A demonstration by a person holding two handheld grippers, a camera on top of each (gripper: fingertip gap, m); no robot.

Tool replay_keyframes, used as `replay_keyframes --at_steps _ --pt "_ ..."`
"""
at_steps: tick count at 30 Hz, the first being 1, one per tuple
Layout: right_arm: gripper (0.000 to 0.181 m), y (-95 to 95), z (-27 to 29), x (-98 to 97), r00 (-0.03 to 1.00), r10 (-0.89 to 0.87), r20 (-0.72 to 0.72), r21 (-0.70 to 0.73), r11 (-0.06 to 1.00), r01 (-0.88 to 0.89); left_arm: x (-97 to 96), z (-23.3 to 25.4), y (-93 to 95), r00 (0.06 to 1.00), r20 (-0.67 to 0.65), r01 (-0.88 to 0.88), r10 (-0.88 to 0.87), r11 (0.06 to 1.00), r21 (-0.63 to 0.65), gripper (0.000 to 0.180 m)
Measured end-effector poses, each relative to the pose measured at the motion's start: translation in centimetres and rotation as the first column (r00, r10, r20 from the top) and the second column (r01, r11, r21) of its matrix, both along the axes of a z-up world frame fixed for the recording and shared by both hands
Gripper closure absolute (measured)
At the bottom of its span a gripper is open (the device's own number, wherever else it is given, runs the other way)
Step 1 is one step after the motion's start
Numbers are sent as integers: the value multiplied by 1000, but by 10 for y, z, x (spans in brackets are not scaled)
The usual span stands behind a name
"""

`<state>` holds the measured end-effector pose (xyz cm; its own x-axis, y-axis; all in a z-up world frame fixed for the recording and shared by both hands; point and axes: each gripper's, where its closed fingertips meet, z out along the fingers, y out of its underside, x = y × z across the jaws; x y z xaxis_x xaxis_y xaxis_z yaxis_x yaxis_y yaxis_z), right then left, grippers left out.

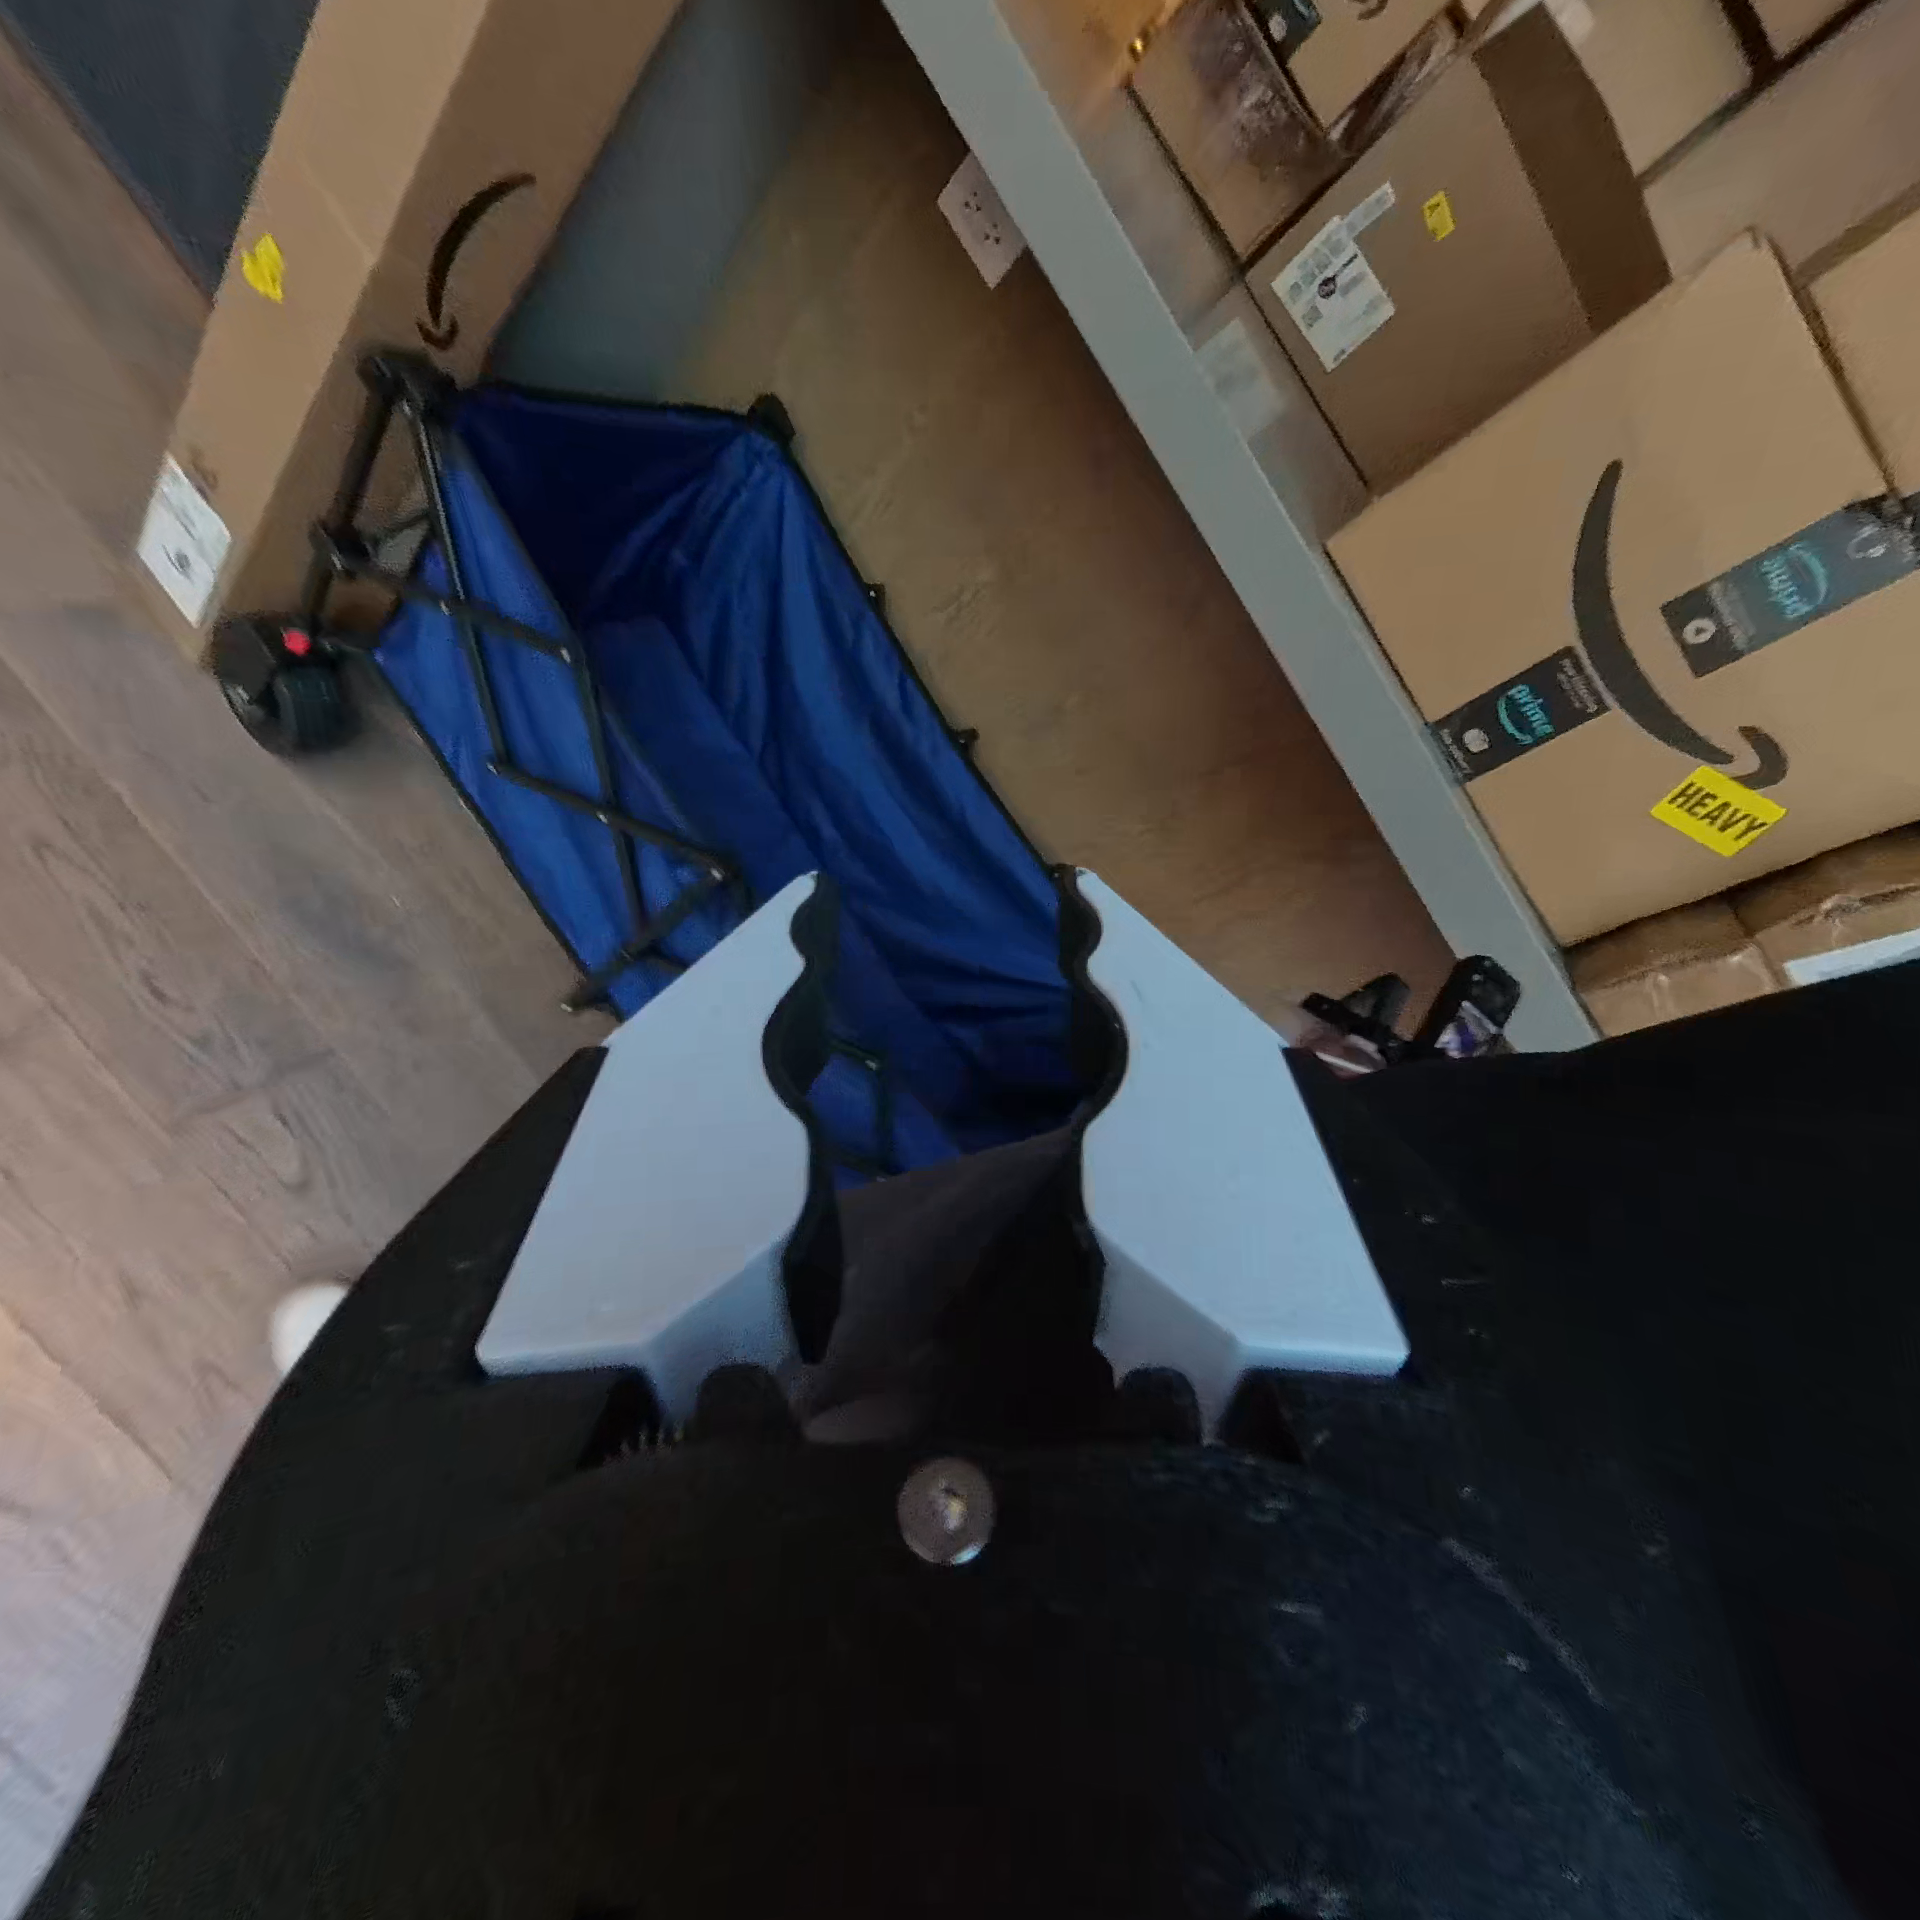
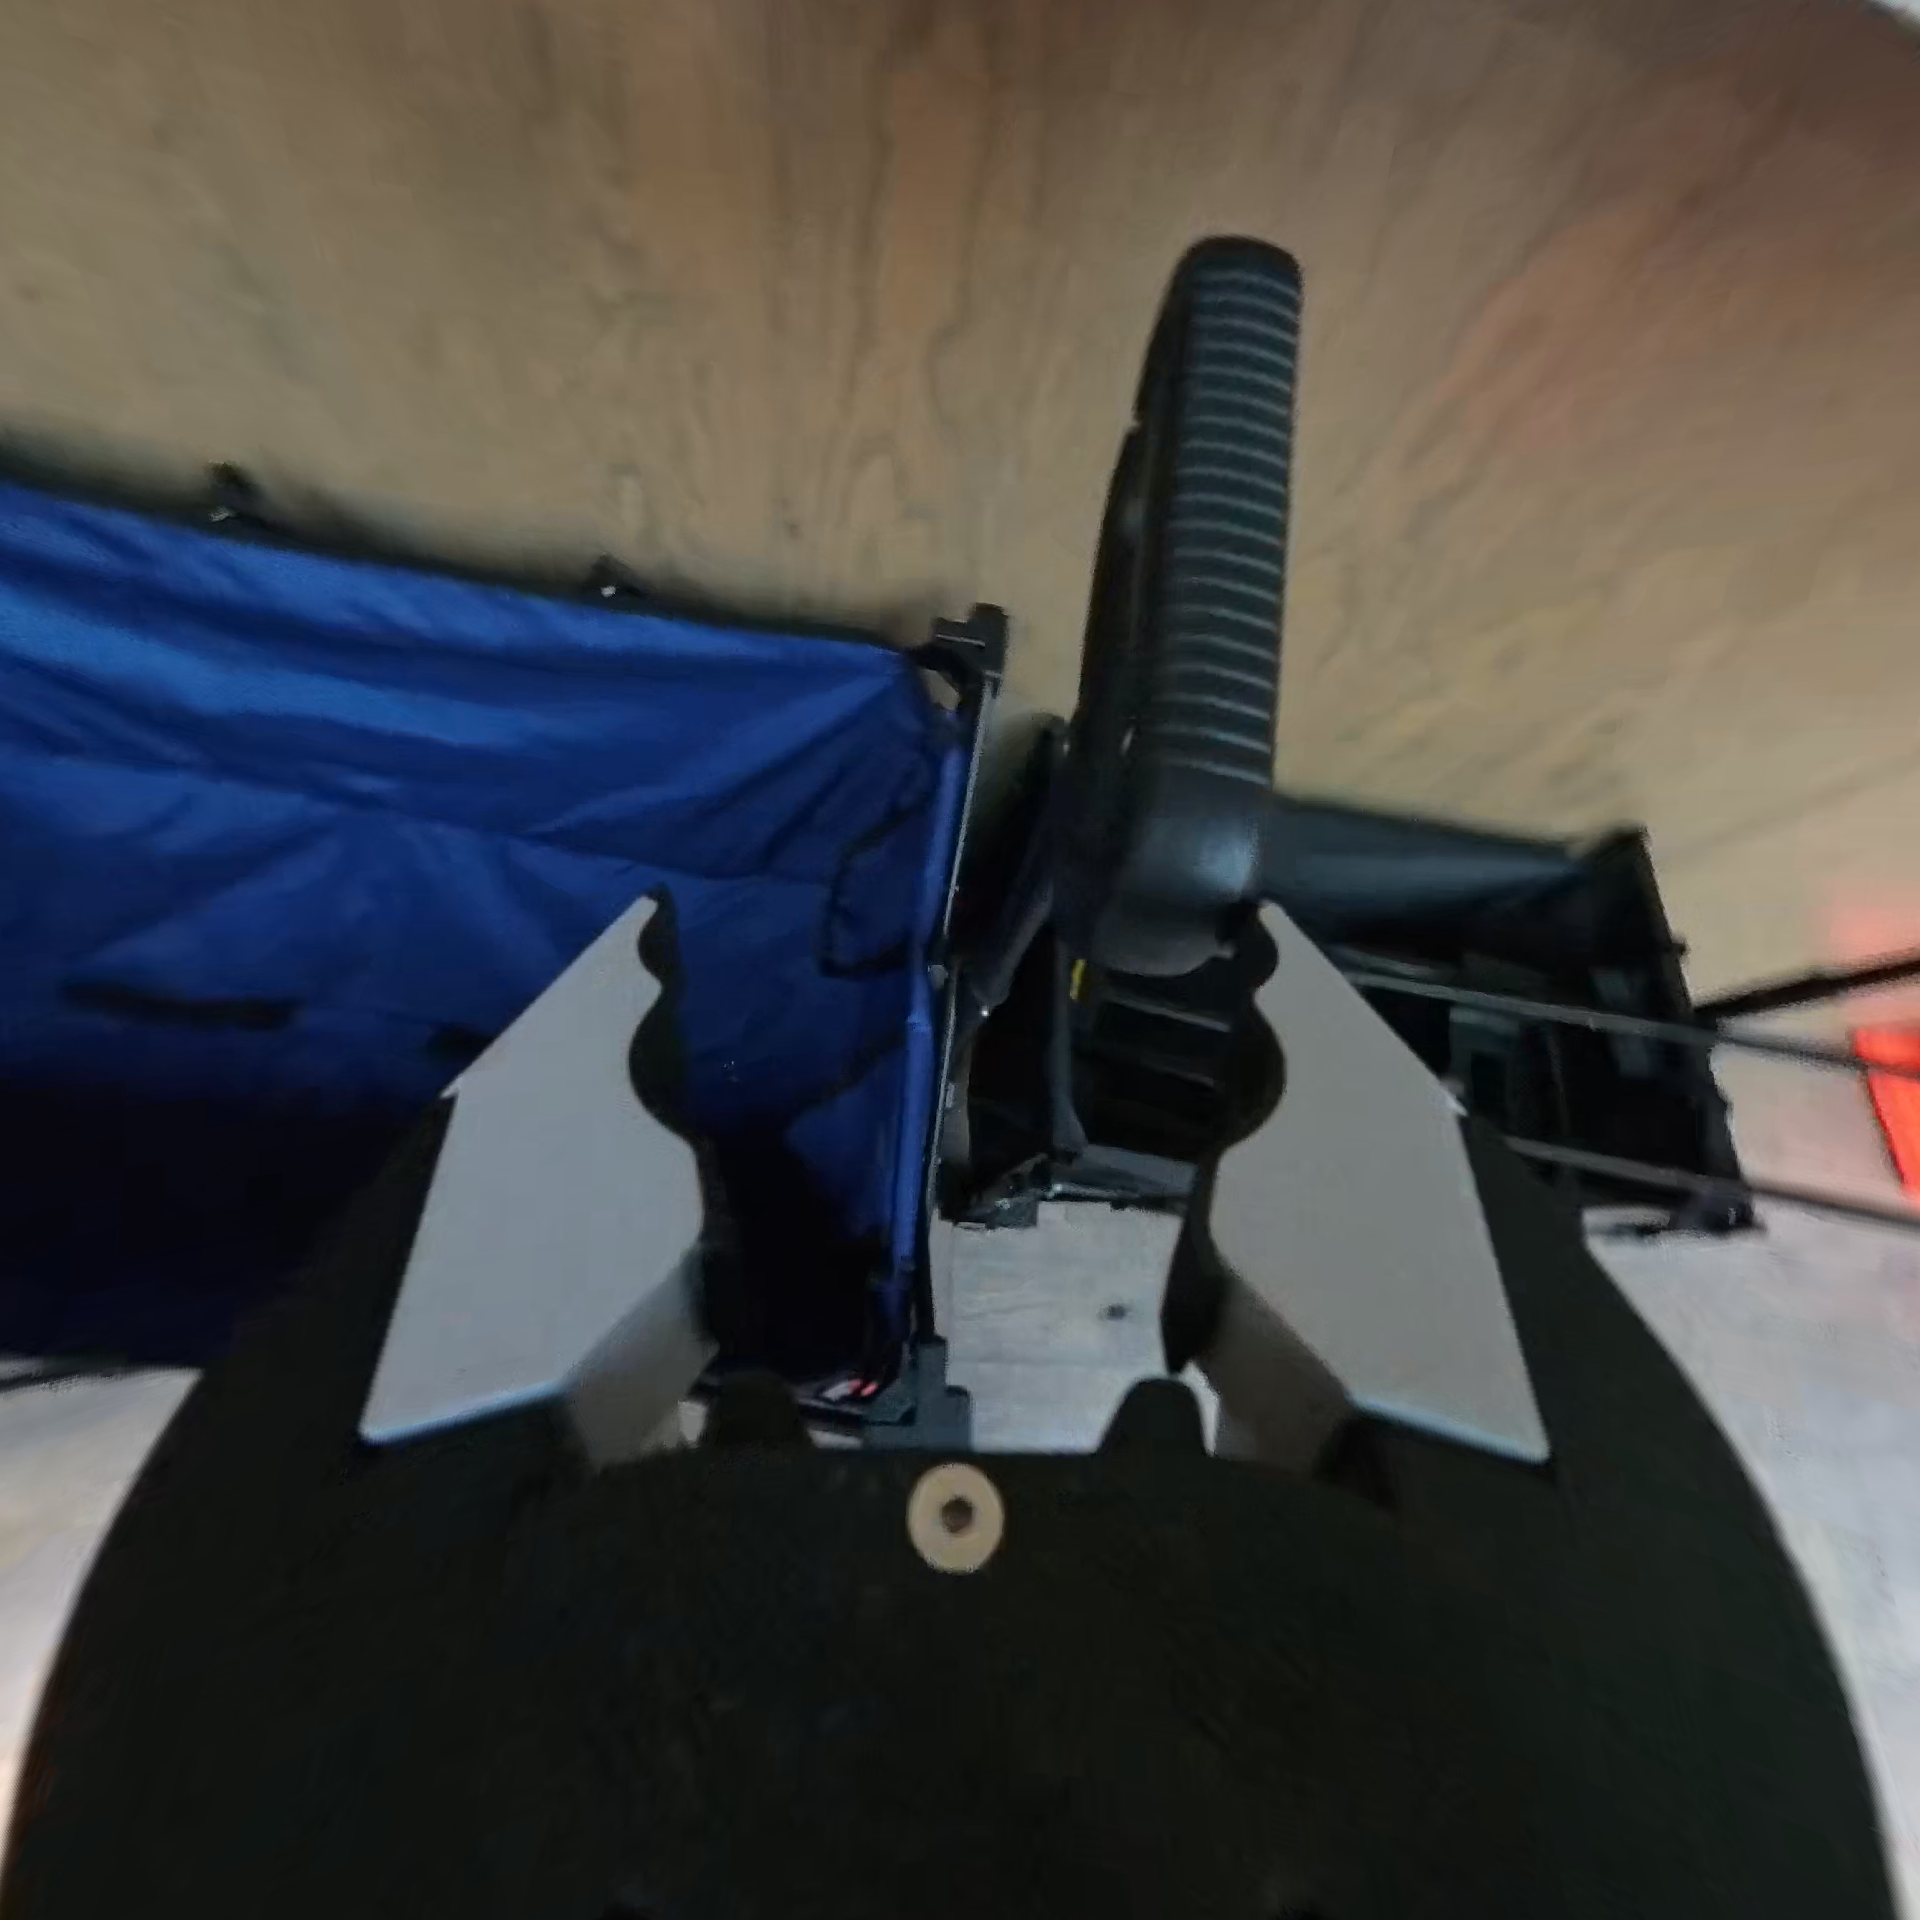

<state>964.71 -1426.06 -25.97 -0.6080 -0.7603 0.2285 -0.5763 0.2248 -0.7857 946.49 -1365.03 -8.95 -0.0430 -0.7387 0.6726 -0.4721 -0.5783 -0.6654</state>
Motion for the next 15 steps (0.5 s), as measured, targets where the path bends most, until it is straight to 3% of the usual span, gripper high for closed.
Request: replay_keyframes --at_steps 4,7,11,15 --pt "80 -3 1 -7 970 -245 -3 58 968 244 64 9 83 999 20 37 -39 995 93 139" --pt "100 2 -3 -33 908 -411 -81 23 910 414 103 10 127 997 50 56 -59 997 56 139" --pt "105 38 -12 -59 847 -507 -161 -61 861 504 154 -9 183 992 50 116 -116 993 9 139" --pt "106 134 -32 -52 831 -540 -136 4 838 545 207 -25 264 978 54 203 -203 979 3 139"
